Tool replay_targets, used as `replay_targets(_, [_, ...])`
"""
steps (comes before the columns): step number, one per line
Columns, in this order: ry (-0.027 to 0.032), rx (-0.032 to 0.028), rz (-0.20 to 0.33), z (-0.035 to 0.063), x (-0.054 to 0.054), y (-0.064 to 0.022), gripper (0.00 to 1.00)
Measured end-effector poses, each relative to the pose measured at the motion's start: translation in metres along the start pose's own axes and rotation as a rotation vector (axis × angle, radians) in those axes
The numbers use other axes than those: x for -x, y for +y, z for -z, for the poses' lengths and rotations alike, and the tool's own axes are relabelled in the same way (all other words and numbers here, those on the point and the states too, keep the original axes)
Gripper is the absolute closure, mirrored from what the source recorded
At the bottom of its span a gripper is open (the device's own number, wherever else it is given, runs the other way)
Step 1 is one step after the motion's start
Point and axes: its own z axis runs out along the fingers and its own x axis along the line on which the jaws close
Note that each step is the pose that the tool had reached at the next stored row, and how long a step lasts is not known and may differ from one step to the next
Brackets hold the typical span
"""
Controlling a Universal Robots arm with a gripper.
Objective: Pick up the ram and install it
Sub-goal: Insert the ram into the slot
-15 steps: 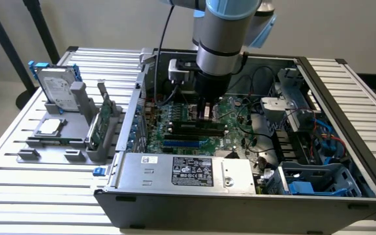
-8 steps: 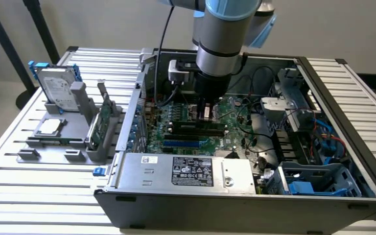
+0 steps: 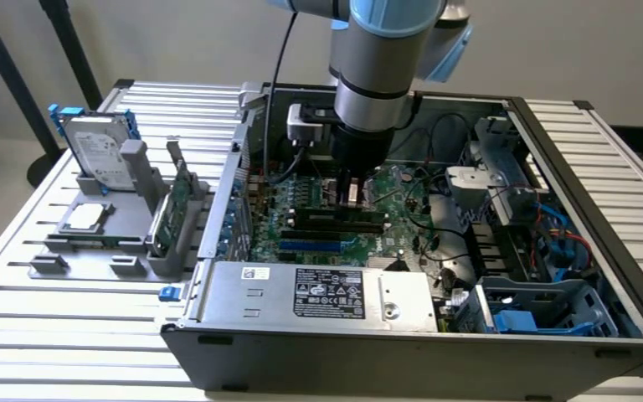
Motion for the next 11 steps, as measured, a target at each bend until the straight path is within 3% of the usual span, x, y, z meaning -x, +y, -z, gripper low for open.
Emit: replay_targets(11, [-0.0003, -0.0003, -0.007, -0.0016, 0.0000, 0.0000, 0.86])
